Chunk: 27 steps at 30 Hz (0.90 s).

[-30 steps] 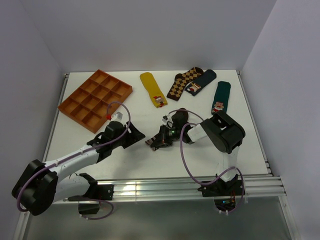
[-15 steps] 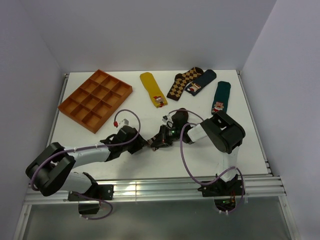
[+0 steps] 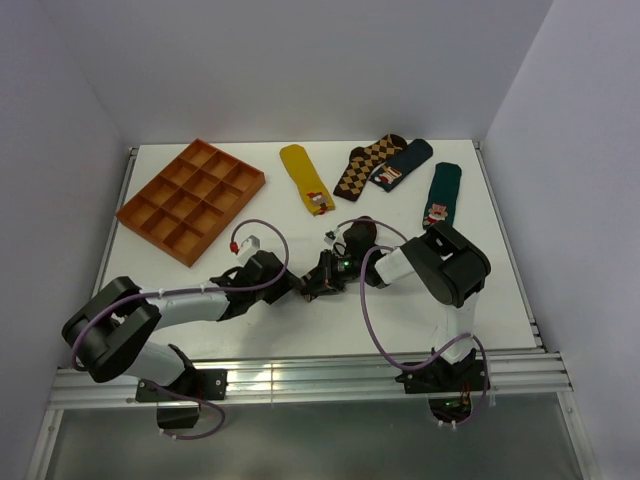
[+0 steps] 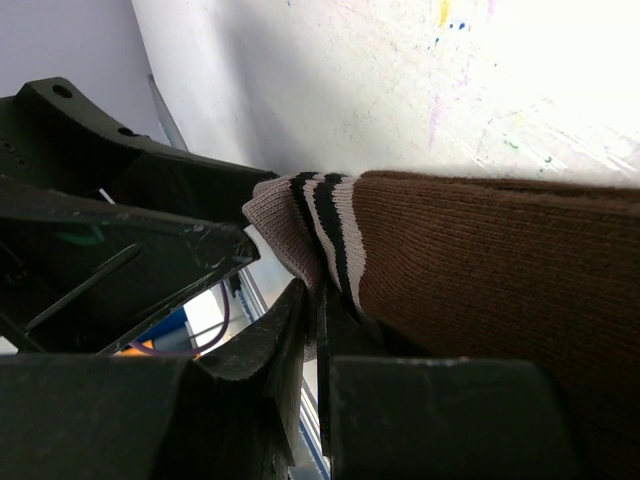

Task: Roll the socks
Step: Roll the sock at the center of the board.

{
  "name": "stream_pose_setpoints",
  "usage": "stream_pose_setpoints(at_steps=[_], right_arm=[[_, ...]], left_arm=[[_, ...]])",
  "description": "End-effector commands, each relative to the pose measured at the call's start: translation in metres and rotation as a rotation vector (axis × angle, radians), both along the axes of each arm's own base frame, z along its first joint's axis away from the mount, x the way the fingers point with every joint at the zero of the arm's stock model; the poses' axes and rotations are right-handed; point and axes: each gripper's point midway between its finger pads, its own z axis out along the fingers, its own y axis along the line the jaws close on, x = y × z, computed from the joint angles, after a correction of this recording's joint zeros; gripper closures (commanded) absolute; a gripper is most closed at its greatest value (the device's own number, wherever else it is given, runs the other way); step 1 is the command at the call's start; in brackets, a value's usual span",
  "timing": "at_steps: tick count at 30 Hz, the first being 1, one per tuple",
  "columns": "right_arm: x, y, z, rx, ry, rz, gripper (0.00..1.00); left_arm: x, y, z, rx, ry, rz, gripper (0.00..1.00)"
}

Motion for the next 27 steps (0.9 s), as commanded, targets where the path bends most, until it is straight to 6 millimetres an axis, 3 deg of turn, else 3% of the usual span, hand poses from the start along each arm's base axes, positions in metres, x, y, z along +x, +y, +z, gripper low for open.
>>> stream_pose_setpoints(at_steps=[1,15,23,27], right_arm=[[-0.002,-0.013,-0.026,-0.087,0.02,-0.027,1.0],[-0.002,-0.014,-0.027,-0.095,0.02,-0.023,1.0],[-0.001,-0.014,-0.028,-0.099,0.016,-0.024,1.0],[-0.002,-0.015,-0.028,-0.102,0.017,-0.025,1.0]], left_arm=[[0.018,-0.01,0.016,-0.039,-0.048,0.052,0.5],[0.022,-0.015,0.007,-0.028,-0.019,0.058,0.53],[0.019,-0.01,0.006,-0.014,0.0,0.074,0.66],[0.018,-0.011,0.005,-0.009,0.016,0.076,0.68]])
